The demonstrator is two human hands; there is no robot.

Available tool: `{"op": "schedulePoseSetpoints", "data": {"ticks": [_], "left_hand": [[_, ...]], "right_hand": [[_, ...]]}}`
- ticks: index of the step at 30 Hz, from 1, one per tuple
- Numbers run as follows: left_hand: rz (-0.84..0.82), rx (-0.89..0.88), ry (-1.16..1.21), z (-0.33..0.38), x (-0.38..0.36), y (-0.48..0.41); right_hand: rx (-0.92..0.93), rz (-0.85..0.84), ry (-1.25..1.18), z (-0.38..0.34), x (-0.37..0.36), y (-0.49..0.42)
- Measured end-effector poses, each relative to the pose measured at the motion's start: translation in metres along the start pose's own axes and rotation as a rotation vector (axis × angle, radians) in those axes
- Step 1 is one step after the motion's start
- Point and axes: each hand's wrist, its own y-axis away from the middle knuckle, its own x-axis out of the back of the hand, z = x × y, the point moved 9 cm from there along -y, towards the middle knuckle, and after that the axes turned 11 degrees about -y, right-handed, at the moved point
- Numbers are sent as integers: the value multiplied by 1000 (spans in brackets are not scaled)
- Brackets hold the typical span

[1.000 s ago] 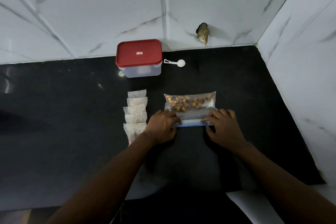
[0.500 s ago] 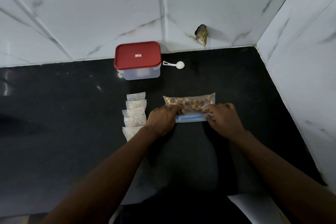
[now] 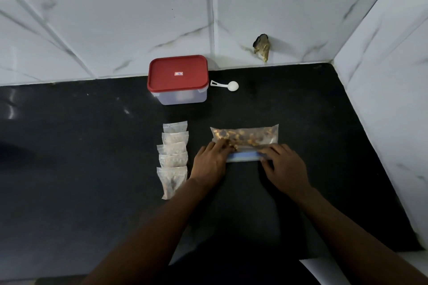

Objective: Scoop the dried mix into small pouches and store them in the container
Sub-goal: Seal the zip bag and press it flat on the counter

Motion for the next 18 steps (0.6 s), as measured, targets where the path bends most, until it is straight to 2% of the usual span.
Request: {"op": "schedulePoseSetpoints", "data": {"ticks": [7,13,18], "left_hand": [[-14,54,-11,-1,-7,-1],[33,71,-55,0,-3,-3],[41,-15,-45,2,1,-2]], "right_hand": [[-43,-81,86,0,-9,-6],[5,35,46,-4,3,-3],[50,86,78,-6,6,-1]]}}
